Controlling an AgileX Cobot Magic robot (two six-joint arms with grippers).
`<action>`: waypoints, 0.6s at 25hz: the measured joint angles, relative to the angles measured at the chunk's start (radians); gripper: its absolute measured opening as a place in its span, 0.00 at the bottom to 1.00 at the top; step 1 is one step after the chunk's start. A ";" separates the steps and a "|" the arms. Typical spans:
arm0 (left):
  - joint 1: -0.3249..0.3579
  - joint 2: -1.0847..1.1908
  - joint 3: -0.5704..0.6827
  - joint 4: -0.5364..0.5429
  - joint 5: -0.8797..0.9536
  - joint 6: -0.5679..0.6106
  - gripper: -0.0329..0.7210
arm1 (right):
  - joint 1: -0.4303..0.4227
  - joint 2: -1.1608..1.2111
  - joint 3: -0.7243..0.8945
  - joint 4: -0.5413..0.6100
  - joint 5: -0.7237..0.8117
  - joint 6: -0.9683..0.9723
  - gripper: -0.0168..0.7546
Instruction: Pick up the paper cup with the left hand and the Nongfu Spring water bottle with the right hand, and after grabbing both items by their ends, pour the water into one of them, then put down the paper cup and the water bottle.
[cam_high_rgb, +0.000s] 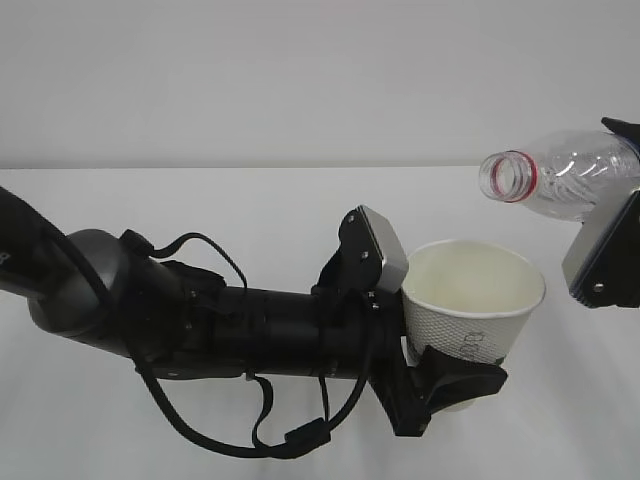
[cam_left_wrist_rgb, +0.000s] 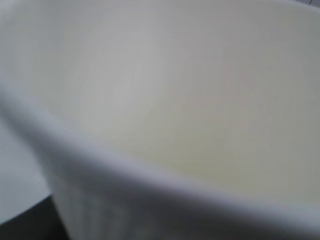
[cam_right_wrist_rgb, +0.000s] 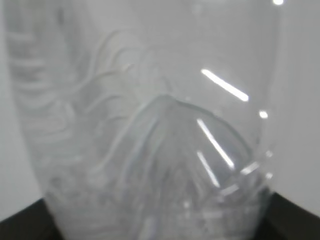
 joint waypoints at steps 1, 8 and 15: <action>0.000 0.000 0.000 0.000 0.000 0.000 0.72 | 0.000 0.000 0.000 0.000 0.000 -0.004 0.66; 0.000 0.000 0.000 0.000 0.000 0.000 0.72 | 0.000 0.000 0.000 0.000 -0.002 -0.038 0.66; 0.000 0.000 0.000 0.000 0.000 0.000 0.72 | 0.000 0.000 0.000 0.000 -0.004 -0.077 0.66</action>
